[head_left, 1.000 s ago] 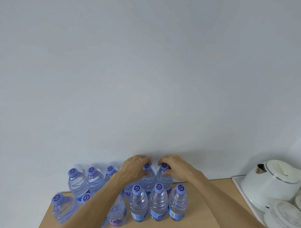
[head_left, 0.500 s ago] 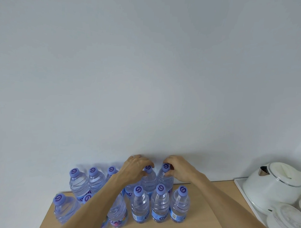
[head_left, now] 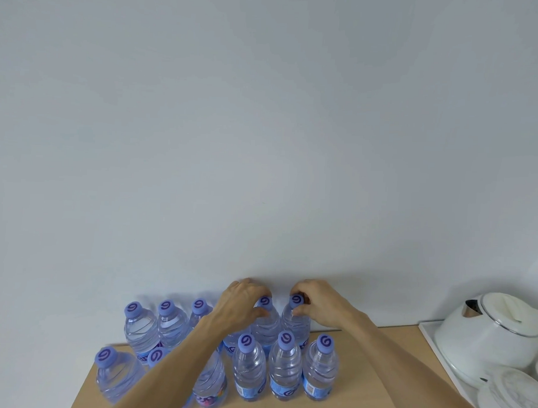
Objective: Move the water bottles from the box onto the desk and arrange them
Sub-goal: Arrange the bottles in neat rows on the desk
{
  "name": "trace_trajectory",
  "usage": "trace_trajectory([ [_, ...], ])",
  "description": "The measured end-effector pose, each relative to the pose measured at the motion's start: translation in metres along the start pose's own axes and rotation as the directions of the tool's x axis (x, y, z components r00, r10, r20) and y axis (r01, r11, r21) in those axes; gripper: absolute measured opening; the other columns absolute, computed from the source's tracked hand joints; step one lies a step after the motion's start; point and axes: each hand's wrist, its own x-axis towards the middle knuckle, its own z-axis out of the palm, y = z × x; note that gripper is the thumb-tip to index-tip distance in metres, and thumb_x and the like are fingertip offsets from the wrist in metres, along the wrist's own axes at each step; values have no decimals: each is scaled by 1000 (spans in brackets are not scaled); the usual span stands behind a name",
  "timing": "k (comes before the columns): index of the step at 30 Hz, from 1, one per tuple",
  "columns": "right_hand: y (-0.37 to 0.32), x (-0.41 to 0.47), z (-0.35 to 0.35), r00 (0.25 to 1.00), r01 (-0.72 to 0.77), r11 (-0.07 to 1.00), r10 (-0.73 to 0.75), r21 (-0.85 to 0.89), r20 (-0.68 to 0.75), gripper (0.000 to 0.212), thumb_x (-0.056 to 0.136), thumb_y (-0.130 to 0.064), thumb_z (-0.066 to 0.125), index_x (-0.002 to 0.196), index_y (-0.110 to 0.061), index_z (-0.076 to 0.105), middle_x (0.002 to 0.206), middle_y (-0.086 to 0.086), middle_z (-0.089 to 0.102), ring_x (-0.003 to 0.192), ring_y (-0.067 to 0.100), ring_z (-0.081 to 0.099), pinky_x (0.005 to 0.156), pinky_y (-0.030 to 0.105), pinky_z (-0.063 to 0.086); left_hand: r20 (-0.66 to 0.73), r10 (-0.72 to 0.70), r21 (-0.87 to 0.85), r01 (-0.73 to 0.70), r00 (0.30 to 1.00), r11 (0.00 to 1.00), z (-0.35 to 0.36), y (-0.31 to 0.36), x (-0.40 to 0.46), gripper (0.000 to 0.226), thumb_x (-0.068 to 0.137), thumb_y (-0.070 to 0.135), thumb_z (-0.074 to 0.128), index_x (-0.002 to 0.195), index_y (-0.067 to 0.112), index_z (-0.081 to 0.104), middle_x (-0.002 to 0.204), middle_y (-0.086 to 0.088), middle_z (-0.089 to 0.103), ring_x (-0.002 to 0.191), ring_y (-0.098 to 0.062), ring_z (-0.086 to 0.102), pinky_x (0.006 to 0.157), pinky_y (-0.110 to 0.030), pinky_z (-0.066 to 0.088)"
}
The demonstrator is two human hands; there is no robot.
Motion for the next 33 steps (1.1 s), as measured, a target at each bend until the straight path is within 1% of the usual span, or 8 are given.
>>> trace_trajectory([
  [5, -1, 1, 0, 1000, -22, 1000, 22, -6, 16, 40, 84, -28, 76, 120, -16, 62, 113, -4, 59, 96, 10, 55, 78, 17, 41, 0, -16, 10, 16, 1000, 1000, -1, 0, -1, 42, 87, 41, 65, 126, 26, 59, 125, 10, 62, 122, -14, 49, 100, -28, 36],
  [10, -10, 0, -1, 999, -4, 998, 7, -63, 39, 57, 85, -33, 73, 136, -17, 51, 130, -2, 52, 118, 14, 51, 96, 25, 42, -73, -44, -90, 37, 996, 995, -8, -6, -14, 51, 87, 43, 66, 132, 23, 54, 127, 9, 59, 120, -14, 50, 99, -28, 39],
  [17, -63, 8, 18, 979, 124, 992, -119, 21, -166, 23, 94, -29, 61, 115, -18, 63, 102, -7, 58, 74, -1, 50, 70, 11, 36, -265, -169, -258, 99, 949, 961, -40, -47, -78, 23, 95, 24, 61, 116, 18, 67, 104, 6, 67, 99, -14, 57, 86, -23, 43],
  [19, -85, 12, 31, 974, 175, 984, -167, 41, -150, 18, 94, -29, 61, 109, -19, 65, 97, -7, 58, 73, -1, 51, 67, 9, 37, -271, -252, -301, 167, 929, 939, -51, -63, -100, 19, 96, 21, 59, 113, 19, 68, 99, 9, 66, 92, -10, 56, 83, -23, 44],
  [23, -128, 21, 57, 965, 248, 966, -241, 66, -100, 16, 95, -26, 61, 107, -17, 67, 96, -3, 60, 75, 4, 53, 71, 13, 41, -299, -429, -392, 300, 852, 870, -66, -93, -147, 15, 94, 17, 60, 106, 23, 68, 91, 15, 63, 78, 10, 54, 72, -4, 37],
  [26, -159, 26, 73, 962, 273, 958, -271, 90, -25, 22, 94, -29, 62, 111, -16, 66, 97, -2, 60, 76, 8, 53, 74, 19, 43, -306, -521, -433, 371, 797, 822, -70, -115, -180, 14, 93, 17, 62, 106, 22, 67, 94, 9, 63, 68, 10, 54, 65, -6, 37],
  [31, -200, 29, 104, 929, 288, 957, -288, 33, 232, 47, 86, -48, 66, 127, -26, 57, 103, -11, 49, 84, 0, 48, 79, 24, 40, -57, -639, -292, 599, 767, 745, -59, -149, -220, 32, 90, 48, 60, 111, 24, 56, 93, 4, 56, 79, -8, 53, 69, -27, 40],
  [33, -211, 29, 117, 899, 318, 946, -279, -64, 338, 52, 84, -49, 67, 130, -30, 53, 112, -8, 49, 97, 10, 52, 84, 31, 45, 67, -632, -210, 630, 772, 748, -52, -157, -227, 39, 87, 57, 58, 109, 24, 51, 88, 3, 60, 80, -16, 57, 66, -31, 43],
])
